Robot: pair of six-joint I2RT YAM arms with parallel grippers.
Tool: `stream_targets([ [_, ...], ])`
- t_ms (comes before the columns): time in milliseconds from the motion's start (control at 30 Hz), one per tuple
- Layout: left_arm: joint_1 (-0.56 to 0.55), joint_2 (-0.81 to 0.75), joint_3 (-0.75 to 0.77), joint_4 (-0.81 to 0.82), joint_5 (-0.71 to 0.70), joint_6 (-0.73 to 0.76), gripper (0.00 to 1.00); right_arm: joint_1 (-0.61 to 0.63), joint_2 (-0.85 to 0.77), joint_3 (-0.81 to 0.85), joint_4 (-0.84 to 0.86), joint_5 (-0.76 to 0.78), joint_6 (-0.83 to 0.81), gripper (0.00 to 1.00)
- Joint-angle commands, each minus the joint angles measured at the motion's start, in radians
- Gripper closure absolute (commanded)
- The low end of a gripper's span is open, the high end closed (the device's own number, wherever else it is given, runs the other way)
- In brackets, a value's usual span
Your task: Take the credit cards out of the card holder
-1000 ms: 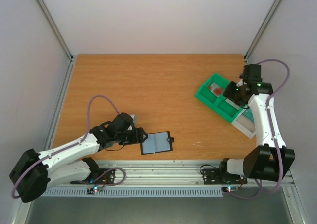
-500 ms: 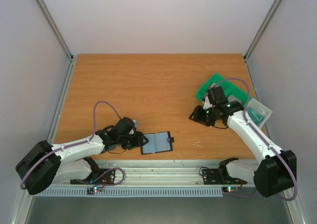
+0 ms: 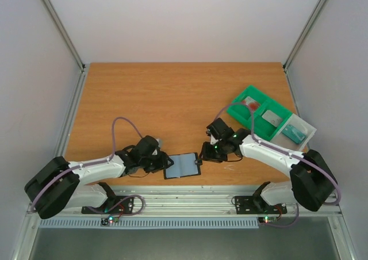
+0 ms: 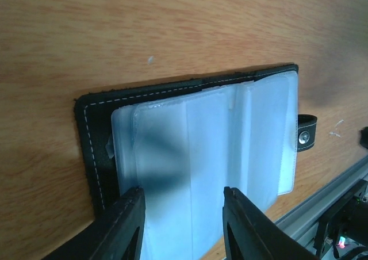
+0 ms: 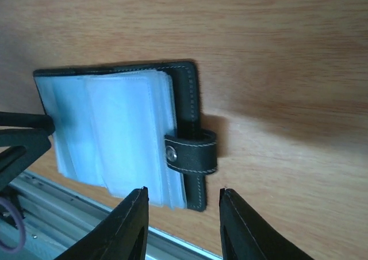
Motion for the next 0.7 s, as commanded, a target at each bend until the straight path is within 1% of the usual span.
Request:
stream_targets([
  [0, -0.001, 0.035, -0.018, 0.079, -0.014, -0.011, 0.6, 0.071, 0.071, -0.012, 0.101, 0.038, 0.058, 0.65],
  [100, -0.001, 0.047, -0.02, 0.068, -0.023, -0.011, 0.62, 0.112, 0.14, -0.014, 0.142, 0.033, 0.07, 0.68],
  [233, 0.0, 0.042, -0.043, 0.022, -0.043, -0.021, 0.73, 0.121, 0.197, -0.024, 0.198, -0.018, 0.074, 0.71],
  [333, -0.001, 0.033, -0.059, 0.018, -0.056, -0.035, 0.74, 0.126, 0.204, -0.04, 0.216, -0.012, 0.085, 0.73],
  [400, -0.001, 0.057, -0.061, 0.045, -0.042, -0.039, 0.74, 0.127, 0.211, -0.049, 0.226, 0.002, 0.094, 0.74],
  [533, -0.002, 0.126, -0.067, 0.185, 0.006, -0.066, 0.74, 0.127, 0.233, -0.06, 0.254, 0.013, 0.11, 0.77],
  [667, -0.002, 0.164, -0.067, 0.269, 0.032, -0.095, 0.74, 0.127, 0.233, -0.081, 0.282, 0.026, 0.134, 0.79],
])
